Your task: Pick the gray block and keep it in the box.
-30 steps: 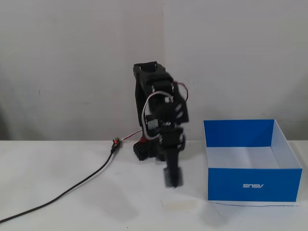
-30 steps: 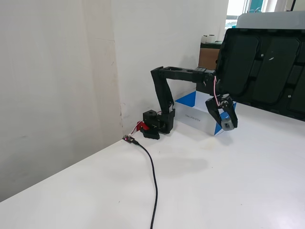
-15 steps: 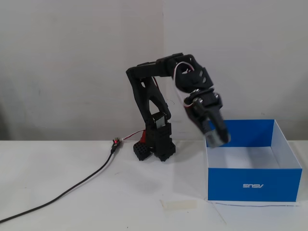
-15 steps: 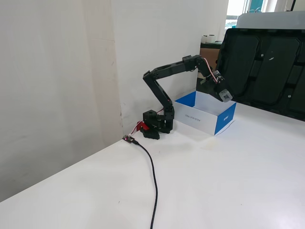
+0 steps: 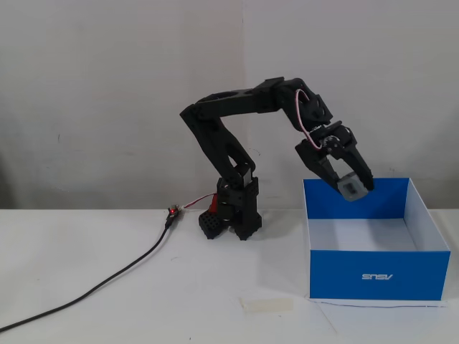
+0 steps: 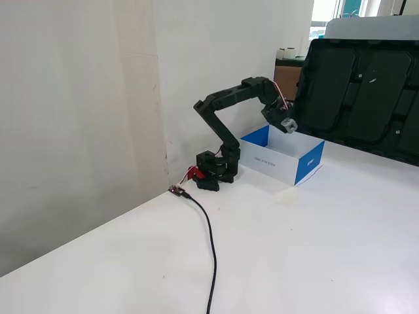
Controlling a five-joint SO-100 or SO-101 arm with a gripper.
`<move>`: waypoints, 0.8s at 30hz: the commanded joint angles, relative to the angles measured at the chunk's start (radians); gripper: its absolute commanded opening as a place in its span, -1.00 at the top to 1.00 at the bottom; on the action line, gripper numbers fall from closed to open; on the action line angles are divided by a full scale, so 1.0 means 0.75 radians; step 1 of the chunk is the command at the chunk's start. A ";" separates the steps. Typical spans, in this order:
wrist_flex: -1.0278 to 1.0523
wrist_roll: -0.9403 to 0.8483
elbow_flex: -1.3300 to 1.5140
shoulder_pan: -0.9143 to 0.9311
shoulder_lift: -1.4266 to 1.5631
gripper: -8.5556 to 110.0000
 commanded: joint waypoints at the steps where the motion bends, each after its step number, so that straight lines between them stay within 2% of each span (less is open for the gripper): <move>1: -0.053 -0.047 -0.014 -0.078 0.033 0.83; 10: -0.051 -0.145 -0.033 -0.096 -0.047 0.80; 17: 0.010 -0.272 -0.045 -0.102 -0.072 0.50; 22: 0.025 -0.280 -0.043 -0.098 -0.078 0.53; 24: 0.039 -0.299 -0.043 -0.094 -0.078 0.62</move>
